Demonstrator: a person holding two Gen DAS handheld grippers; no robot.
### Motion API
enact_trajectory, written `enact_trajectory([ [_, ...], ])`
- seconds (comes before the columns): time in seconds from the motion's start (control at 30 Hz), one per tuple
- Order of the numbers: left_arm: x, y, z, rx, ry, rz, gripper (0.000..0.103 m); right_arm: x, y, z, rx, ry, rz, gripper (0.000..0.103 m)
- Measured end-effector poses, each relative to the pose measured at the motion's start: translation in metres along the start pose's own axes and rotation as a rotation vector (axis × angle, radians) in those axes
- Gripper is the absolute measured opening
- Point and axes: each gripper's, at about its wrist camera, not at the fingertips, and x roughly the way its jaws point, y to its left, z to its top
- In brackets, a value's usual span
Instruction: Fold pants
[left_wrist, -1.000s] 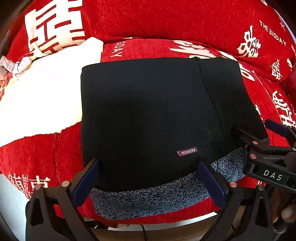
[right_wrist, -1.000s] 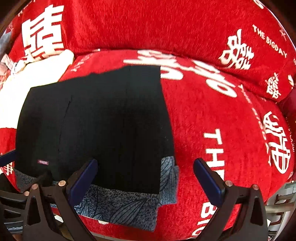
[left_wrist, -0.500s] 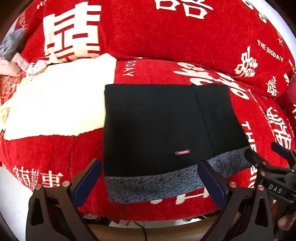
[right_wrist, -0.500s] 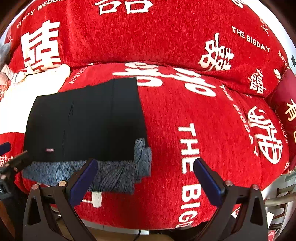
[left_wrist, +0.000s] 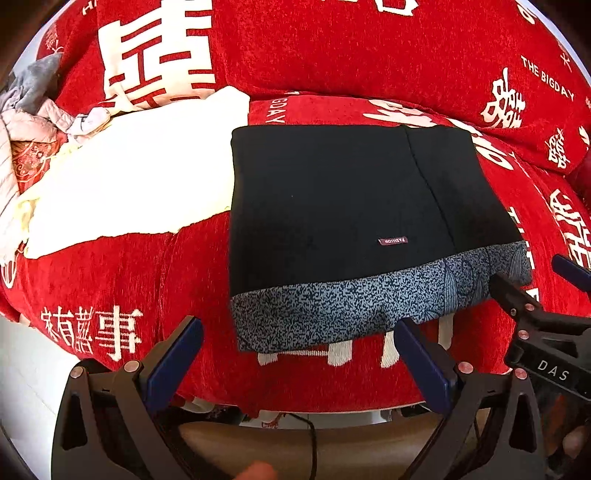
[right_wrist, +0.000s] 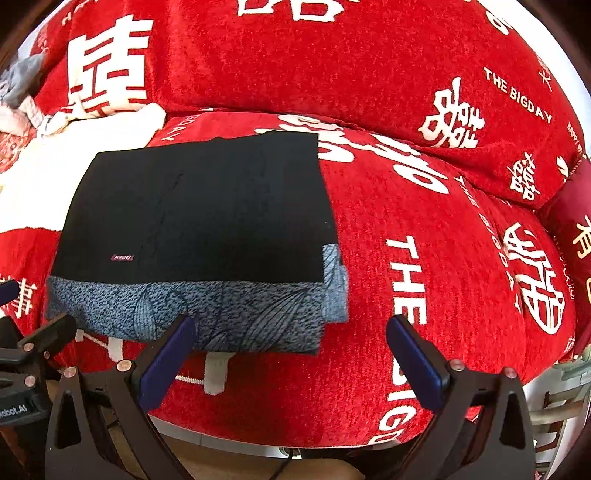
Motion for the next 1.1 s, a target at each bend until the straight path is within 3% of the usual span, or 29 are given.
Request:
enact_trajectory([
  [1.1,-0.013,-0.013,-0.006,-0.005,-0.027,0.011,0.103,-0.020,0.006,0.004,-0.007,-0.039,0.007,0.103],
])
